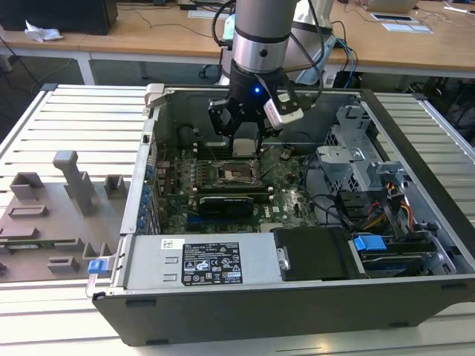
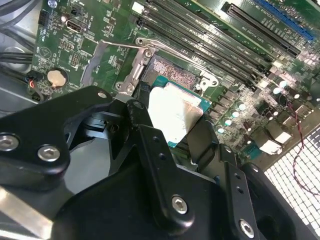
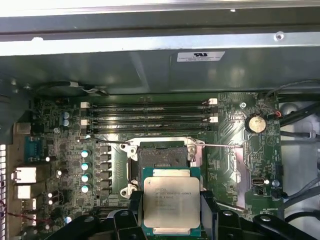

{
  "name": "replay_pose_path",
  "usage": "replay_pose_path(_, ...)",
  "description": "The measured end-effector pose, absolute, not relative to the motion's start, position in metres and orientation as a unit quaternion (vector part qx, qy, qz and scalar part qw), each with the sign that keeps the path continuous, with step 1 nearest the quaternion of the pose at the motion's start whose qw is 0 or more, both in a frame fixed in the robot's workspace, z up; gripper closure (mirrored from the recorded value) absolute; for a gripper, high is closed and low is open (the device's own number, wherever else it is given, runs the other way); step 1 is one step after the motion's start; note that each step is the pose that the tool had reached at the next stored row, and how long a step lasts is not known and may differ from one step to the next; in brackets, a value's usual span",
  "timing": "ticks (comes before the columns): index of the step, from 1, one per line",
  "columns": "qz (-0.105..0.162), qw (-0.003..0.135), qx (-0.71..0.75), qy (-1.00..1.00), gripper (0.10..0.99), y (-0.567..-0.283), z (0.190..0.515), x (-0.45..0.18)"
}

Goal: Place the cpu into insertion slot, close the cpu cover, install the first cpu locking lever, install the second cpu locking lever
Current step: 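Place the cpu into insertion slot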

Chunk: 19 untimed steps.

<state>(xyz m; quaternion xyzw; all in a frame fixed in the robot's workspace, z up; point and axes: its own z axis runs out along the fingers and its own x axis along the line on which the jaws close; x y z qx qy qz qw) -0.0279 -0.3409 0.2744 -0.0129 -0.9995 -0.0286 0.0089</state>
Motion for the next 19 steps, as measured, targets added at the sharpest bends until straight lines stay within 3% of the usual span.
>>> replay_pose_path(10,-0.029,0.009,-0.013,-0.999,0.541,-0.341,0.251,-0.028)
replay_pose_path(19,-0.028,0.009,-0.016,-0.999,0.541,-0.341,0.249,-0.028)
